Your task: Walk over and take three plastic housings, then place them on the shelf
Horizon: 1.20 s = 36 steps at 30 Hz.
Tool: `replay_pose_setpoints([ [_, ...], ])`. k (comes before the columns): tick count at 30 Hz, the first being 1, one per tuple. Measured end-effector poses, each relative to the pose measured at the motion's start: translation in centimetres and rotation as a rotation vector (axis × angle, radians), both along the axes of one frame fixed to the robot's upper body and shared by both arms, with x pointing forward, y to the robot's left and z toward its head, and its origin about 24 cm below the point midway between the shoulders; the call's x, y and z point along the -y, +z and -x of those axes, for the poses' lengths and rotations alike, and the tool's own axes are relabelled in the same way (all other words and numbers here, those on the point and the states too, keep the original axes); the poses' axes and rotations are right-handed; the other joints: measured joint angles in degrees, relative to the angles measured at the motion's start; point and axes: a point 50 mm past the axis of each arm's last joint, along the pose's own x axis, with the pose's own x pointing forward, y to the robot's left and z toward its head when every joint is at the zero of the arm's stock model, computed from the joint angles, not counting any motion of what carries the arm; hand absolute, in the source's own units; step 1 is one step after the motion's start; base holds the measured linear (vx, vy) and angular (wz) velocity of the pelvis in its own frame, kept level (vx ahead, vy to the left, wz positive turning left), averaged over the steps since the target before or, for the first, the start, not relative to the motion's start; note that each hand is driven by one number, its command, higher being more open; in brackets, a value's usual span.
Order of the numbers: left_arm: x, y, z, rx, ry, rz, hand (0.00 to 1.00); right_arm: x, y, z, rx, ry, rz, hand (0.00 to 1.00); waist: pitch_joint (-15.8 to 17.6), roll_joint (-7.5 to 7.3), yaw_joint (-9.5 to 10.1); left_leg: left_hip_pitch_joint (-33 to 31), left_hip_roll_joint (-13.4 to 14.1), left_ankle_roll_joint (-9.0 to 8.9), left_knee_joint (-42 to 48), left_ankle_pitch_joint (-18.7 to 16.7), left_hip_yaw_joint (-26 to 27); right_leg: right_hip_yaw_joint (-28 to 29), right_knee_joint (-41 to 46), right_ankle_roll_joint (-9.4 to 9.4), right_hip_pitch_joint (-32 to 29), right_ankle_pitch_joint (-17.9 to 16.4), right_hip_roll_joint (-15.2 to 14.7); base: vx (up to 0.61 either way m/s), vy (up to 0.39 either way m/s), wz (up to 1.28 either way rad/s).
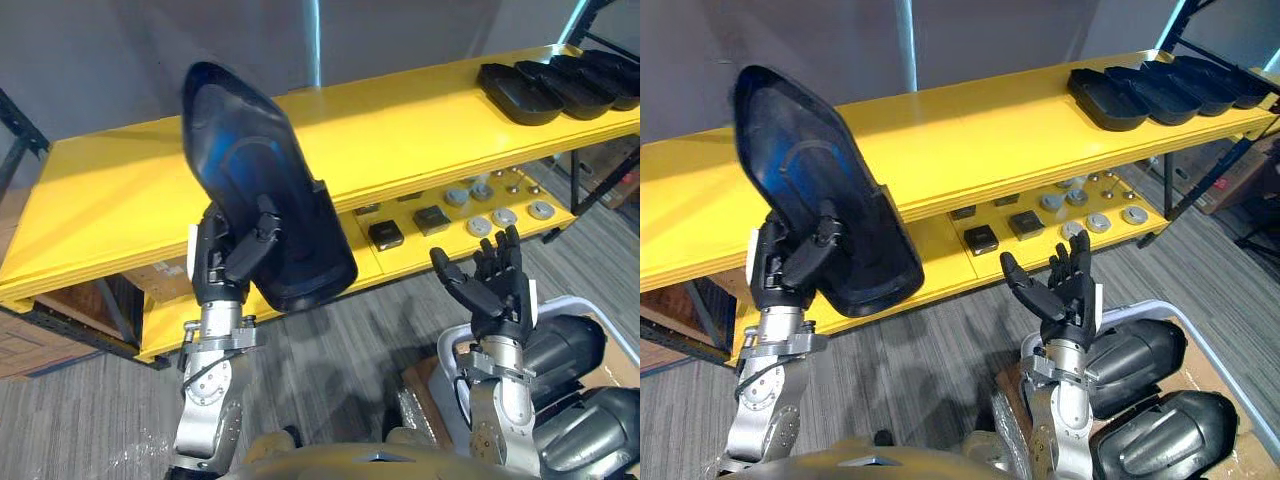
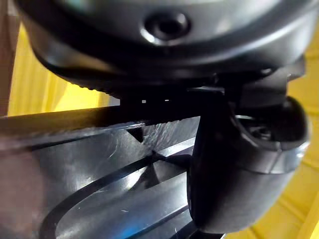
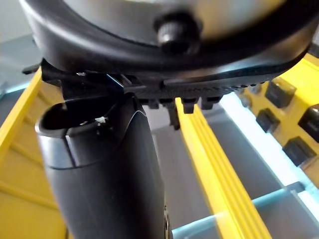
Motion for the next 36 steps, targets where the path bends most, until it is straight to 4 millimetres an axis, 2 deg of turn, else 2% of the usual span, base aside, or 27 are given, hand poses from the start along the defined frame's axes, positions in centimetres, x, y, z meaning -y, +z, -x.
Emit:
replay_pose_setpoints([
  [1, 0.0, -0.3, 0.0, -0.017, 0.009, 0.004, 0.0, -0.1, 0.0, 0.0, -0.003, 0.009, 0.0, 1.0, 0.1, 0.27, 0.1, 0.4, 0.8, -0.47, 1.8, -0.2, 0.4, 0.8, 1.0, -1.08, 0.0, -0.9, 0.8, 0.08, -0.034, -0.39],
  [2, -0.1, -0.9, -0.2, -0.044, 0.027, 0.004, 0.0, -0.5, -0.1, 0.0, -0.002, 0.027, -0.004, 1.0, 0.7, 0.03, -0.33, -3.1, 2.0, 0.23, 11.3, -0.9, -0.5, 2.0, 3.5, -0.83, -0.7, -2.8, 1.5, 0.03, -0.07, -0.33],
  [3, -0.2, -1.7, -0.1, -0.085, 0.05, 0.011, 0.0, -0.5, -0.2, 0.2, -0.007, 0.046, 0.005, 1.0, 1.5, 0.51, -0.34, -7.3, 3.5, 1.92, 22.7, 0.2, -3.2, 2.8, 5.5, -1.41, -0.4, -4.2, 2.6, 0.03, -0.076, -0.37],
  [4, -0.3, -2.1, 0.0, -0.108, 0.069, 0.024, 0.0, -0.4, -0.2, 0.3, -0.009, 0.056, 0.012, 1.0, 1.9, 0.89, -0.19, -8.8, 3.8, 2.81, 26.5, 1.3, -4.3, 3.4, 6.1, -1.71, 0.0, -4.7, 3.1, 0.03, -0.08, -0.6],
  [5, -0.7, -2.9, 0.3, -0.147, 0.103, 0.04, 0.0, -0.4, -0.4, 0.6, -0.018, 0.067, 0.018, 1.0, 2.3, 1.2, 0.16, -10.0, 4.2, 2.87, 30.6, 4.0, -5.3, 4.9, 6.1, -2.12, 1.3, -5.1, 3.2, 0.15, 0.001, -0.48],
  [6, -1.1, -3.2, 0.6, -0.165, 0.123, 0.044, 0.0, -0.4, -0.4, 0.7, -0.021, 0.067, 0.015, 1.0, 2.9, 0.26, -0.04, -9.9, 4.1, 2.72, 30.8, 5.2, -5.4, 5.2, 5.5, -2.3, 2.0, -5.1, 2.7, 0.17, 0.006, -0.37],
  [7, -1.2, -3.3, 0.7, -0.168, 0.124, 0.044, 0.0, -0.2, -0.3, 1.0, -0.013, 0.055, 0.012, 1.0, 2.8, 0.34, -0.1, -8.7, 3.5, 2.24, 27.2, 2.3, -5.5, 5.8, 5.2, -2.44, 1.7, -5.0, 2.2, 0.17, 0.031, -0.08],
  [8, -1.1, -3.2, 0.7, -0.161, 0.111, 0.041, 0.0, 0.1, -0.2, 1.1, -0.005, 0.04, 0.016, 1.0, 2.8, 0.4, -0.39, -7.2, 2.1, 1.83, 18.7, -0.5, -6.1, 6.1, 5.2, -2.46, 1.3, -5.0, 1.5, 0.1, 0.01, -0.01],
  [9, -1.0, -3.2, 0.7, -0.156, 0.104, 0.04, 0.0, 0.2, -0.1, 1.1, -0.002, 0.039, 0.012, 1.0, 2.8, 0.31, -0.49, -6.6, 1.2, 1.45, 14.0, -0.8, -6.7, 6.1, 5.2, -2.34, 1.0, -5.1, 1.0, 0.1, 0.086, -0.04],
  [10, -0.6, -3.0, 0.7, -0.148, 0.09, 0.048, 0.0, 0.2, -0.1, 1.2, 0.004, 0.041, 0.002, 1.0, 2.8, 0.43, -0.34, -5.0, -0.1, -0.1, 3.8, 0.8, -8.1, 6.5, 6.0, -1.38, 0.3, -5.8, 0.1, 0.08, 0.109, -0.12],
  [11, -0.5, -3.0, 0.8, -0.146, 0.086, 0.053, 0.0, 0.2, -0.1, 1.2, 0.007, 0.042, -0.003, 1.0, 2.7, 0.68, -0.19, -4.4, -0.2, -0.61, 0.9, 2.5, -8.2, 6.6, 6.9, -0.86, -0.1, -6.3, 0.0, 0.11, 0.192, -0.29],
  [12, -0.3, -2.9, 1.0, -0.143, 0.078, 0.055, 0.0, 0.2, -0.1, 1.2, 0.009, 0.047, -0.001, 1.0, 2.6, 1.03, 0.24, -3.4, -0.4, -2.0, -1.1, 6.6, -7.9, 7.4, 8.6, 0.14, -0.6, -7.3, -0.2, 0.09, 0.164, -0.37],
  [13, -0.4, -2.9, 1.2, -0.144, 0.07, 0.049, 0.0, -0.2, -0.2, 1.2, 0.008, 0.056, -0.01, 1.0, 2.1, 0.21, 0.3, -2.0, -1.5, -2.26, -1.6, 7.0, -6.5, 8.4, 9.9, 1.01, -0.5, -7.9, -1.5, 0.13, 0.171, -0.36],
  [14, -0.4, -2.8, 1.2, -0.14, 0.067, 0.046, 0.0, -0.4, -0.2, 1.2, 0.009, 0.06, -0.01, 1.0, 1.8, -0.35, 0.22, -2.0, -2.0, -1.85, -1.7, 6.8, -6.1, 8.5, 9.6, 1.34, -0.5, -7.9, -2.0, 0.12, 0.141, -0.23],
  [16, -0.5, -1.6, 0.9, -0.083, 0.034, 0.015, 0.0, -1.4, -0.1, 0.9, 0.015, 0.084, -0.027, 1.0, 1.1, -2.39, 0.14, -3.4, -3.6, -0.58, -1.6, 6.0, -5.3, 8.2, 7.0, 2.6, -0.9, -6.7, -3.7, 0.11, 0.165, -0.05],
  [18, -0.7, -0.7, 0.6, -0.042, 0.03, 0.001, 0.0, -2.1, 0.0, 0.5, 0.023, 0.099, -0.04, 1.0, 0.7, -3.11, 0.46, -3.7, -3.8, -0.04, -1.6, 5.7, -4.2, 6.4, 5.6, 2.71, -1.3, -4.8, -4.2, 0.07, 0.104, -0.25],
  [19, -1.1, 0.1, 0.5, -0.012, 0.045, 0.003, 0.0, -2.6, 0.4, -0.1, 0.04, 0.117, -0.023, 1.0, 0.7, -3.06, 0.36, -3.5, -3.5, 0.21, -1.9, 5.6, -2.8, 3.9, 3.9, 2.56, -1.3, -2.6, -4.2, 0.05, 0.07, -0.46],
  [22, -1.3, 1.8, -0.3, 0.049, 0.045, -0.002, 0.0, -2.8, 0.9, -0.8, 0.068, 0.127, -0.008, 1.0, 0.7, -3.08, 0.35, -3.0, -3.5, 0.6, -2.9, 5.6, -0.4, 2.5, 0.2, 2.3, -0.9, 0.9, -4.3, 0.0, 0.041, -0.41],
  [24, -1.1, 2.5, -1.0, 0.074, 0.024, -0.013, 0.0, -2.8, 1.0, -0.8, 0.068, 0.13, -0.005, 1.0, 0.6, -3.17, 0.15, -2.7, -3.5, 0.95, -3.0, 5.4, 0.6, 1.6, -1.3, 2.46, -0.6, 2.1, -4.3, -0.03, 0.042, -0.31],
  [27, -0.8, 3.4, -1.9, 0.097, -0.006, -0.037, 0.0, -2.8, 0.9, -0.9, 0.051, 0.142, 0.031, 1.0, 0.5, -3.34, -0.31, -2.8, -3.6, 1.02, -3.0, 5.3, 1.5, 0.4, -2.6, 2.41, -0.5, 2.2, -4.5, -0.06, -0.006, -0.2],
  [31, -0.8, 4.5, -3.5, 0.089, -0.019, -0.085, 0.0, -2.5, 0.4, -1.0, -0.009, 0.174, 0.052, 1.0, 0.3, -2.99, -1.83, -2.9, -3.1, 0.55, -3.4, 5.3, 1.7, 0.0, -2.9, 2.3, -0.7, 2.2, -4.0, -0.06, -0.037, -0.05],
  [34, -2.1, 6.1, -5.2, 0.117, 0.047, -0.15, 0.0, -2.2, 0.2, -1.2, -0.042, 0.216, 0.076, 1.0, 0.2, -2.94, -2.69, -3.1, -2.5, 0.21, -3.4, 5.8, 2.3, 0.5, -3.8, 1.54, -1.5, 2.7, -3.1, -0.04, -0.039, -0.15],
  [36, -3.7, 7.3, -7.7, 0.111, 0.131, -0.19, 0.0, -2.0, 0.1, -1.4, -0.058, 0.248, 0.089, 1.0, 0.2, -2.78, -3.02, -3.1, -2.0, -0.11, -3.2, 5.9, 3.0, 1.4, -3.9, 1.67, -2.1, 3.2, -2.5, -0.03, -0.034, -0.23],
])
